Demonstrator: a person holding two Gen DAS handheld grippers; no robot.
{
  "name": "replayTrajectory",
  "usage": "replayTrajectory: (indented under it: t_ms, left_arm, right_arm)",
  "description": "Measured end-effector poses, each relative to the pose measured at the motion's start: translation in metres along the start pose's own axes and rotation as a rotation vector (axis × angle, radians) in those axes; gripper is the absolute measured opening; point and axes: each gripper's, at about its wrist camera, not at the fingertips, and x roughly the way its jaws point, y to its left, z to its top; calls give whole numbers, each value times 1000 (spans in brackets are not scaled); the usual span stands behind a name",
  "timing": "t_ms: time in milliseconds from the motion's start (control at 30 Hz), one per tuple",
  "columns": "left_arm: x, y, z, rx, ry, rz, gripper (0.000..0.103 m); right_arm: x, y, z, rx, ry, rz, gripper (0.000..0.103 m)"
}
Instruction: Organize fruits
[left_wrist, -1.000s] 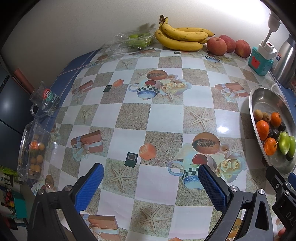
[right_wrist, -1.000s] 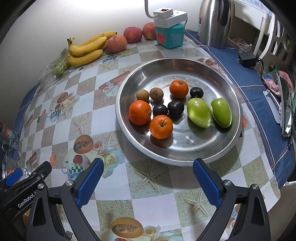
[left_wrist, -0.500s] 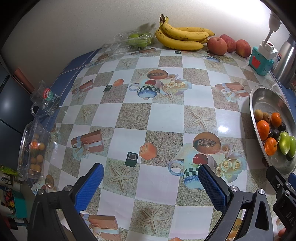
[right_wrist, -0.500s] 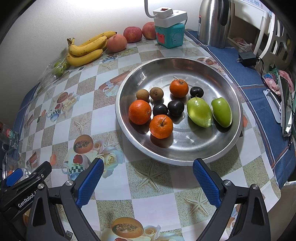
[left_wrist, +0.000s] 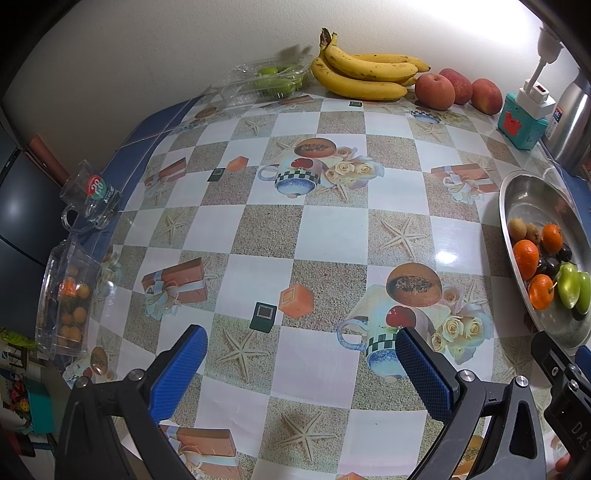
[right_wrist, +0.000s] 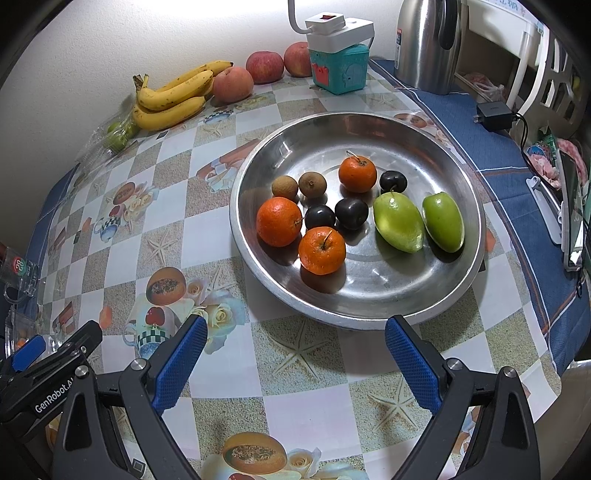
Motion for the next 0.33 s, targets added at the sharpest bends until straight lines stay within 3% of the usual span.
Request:
replayTrajectory:
  t_ms: [333]
  left_arm:
    - [-2, -2, -1, 3, -11, 0, 103]
  right_arm:
    - [0, 0, -1, 0, 2, 1, 97]
